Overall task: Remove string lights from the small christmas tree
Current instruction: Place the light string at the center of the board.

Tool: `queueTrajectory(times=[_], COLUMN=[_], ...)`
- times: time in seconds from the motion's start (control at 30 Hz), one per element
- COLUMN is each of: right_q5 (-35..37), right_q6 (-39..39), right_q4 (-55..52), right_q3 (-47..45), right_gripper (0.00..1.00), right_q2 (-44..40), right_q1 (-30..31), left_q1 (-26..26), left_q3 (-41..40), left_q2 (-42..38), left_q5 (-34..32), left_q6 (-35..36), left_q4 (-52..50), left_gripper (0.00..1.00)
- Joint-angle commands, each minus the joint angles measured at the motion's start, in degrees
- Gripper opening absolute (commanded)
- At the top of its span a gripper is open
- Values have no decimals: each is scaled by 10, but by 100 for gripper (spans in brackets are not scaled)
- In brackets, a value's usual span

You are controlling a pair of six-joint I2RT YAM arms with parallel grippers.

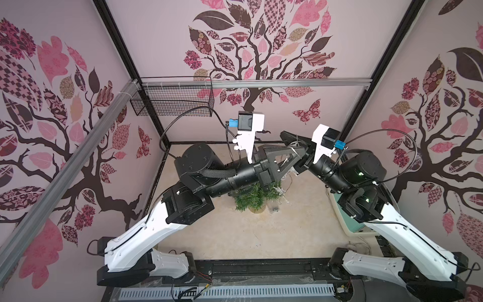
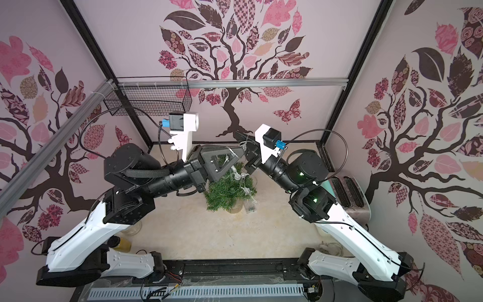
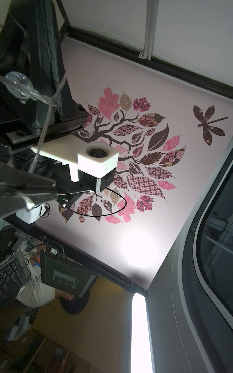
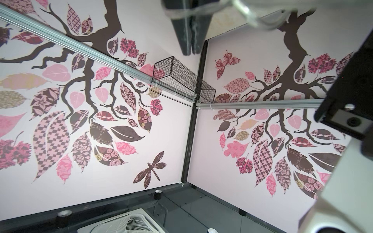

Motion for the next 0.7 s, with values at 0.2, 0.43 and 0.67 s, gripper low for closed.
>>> queueTrajectory(times=[0.2,0.43,0.67], right_q5=[24,90,76], right_q6=[1,-16,41], right_q4=[13,22,41], right_q3=[24,-12,-24], right_gripper=[0,0,0], right_q2=[-3,-9,5], right_q1=[-85,-98,-189], left_q1=[-2,-3,-3], left_q3=[88,88,111], left_q2=[46,66,93], left_q5=[8,17,49], left_q6=[39,42,52], left_q4=[-30,-33,-41], left_gripper=[0,0,0])
